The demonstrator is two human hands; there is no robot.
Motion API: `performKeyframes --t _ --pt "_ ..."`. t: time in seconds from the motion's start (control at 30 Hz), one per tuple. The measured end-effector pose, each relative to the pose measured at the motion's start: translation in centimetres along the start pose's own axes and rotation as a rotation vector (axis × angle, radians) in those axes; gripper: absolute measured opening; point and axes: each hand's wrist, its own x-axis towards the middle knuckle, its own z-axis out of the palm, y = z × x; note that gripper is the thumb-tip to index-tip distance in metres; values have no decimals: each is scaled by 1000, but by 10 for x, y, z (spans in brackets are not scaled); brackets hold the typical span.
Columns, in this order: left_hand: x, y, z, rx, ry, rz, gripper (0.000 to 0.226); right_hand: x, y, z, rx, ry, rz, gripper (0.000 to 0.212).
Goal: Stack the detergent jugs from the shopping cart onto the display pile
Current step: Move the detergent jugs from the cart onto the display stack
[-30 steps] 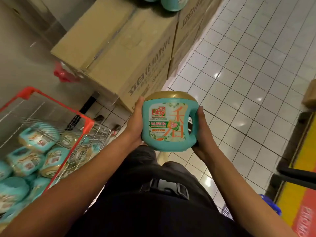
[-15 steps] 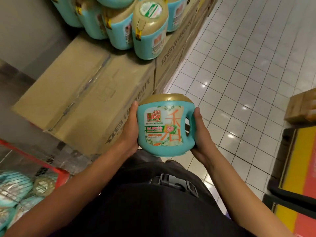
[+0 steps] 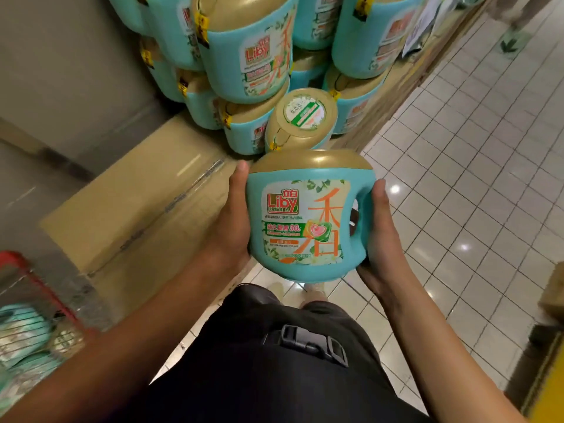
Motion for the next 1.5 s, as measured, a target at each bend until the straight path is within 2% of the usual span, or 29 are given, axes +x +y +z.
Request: performKeyframes --t 0.1,0.3,0.4,0.5,0.63,0.77,0.83,0.9,1.03,1.2,1.3,1.4,1.5 --pt "9 19 12 -120 61 146 80 33 -28 6 -84 -117 -79 55" --pt "28 49 51 -131 259 455 87 87 -79 20 -121 -244 -121 65" --pt "42 53 71 -74 317 681 78 109 -90 20 -37 -323 -152 52" --pt "59 52 83 -90 298 790 65 126 -97 15 62 -362 -202 44" --pt "76 51 91 -101 301 849 69 140 -100 9 36 -457 -306 52" --pt "86 54 90 -41 365 921 67 156 -98 3 -140 -569 -400 99" --pt "87 52 89 -18 399 939 69 160 -99 0 -226 -572 -433 110" --pt "88 52 90 18 438 940 71 164 -97 -4 -275 -566 -493 112" --pt "95 54 93 72 555 928 69 166 -94 -9 -316 -453 -592 101" --pt "101 48 93 71 581 882 78 166 -87 -9 -429 -356 -675 96" --pt "102 47 96 106 594 899 79 171 -87 -8 -512 -310 -771 75" --pt "104 46 98 140 604 921 80 181 -87 -9 -615 -347 -796 50" --pt "105 46 95 144 617 927 83 187 -86 -10 -643 -395 -790 50"
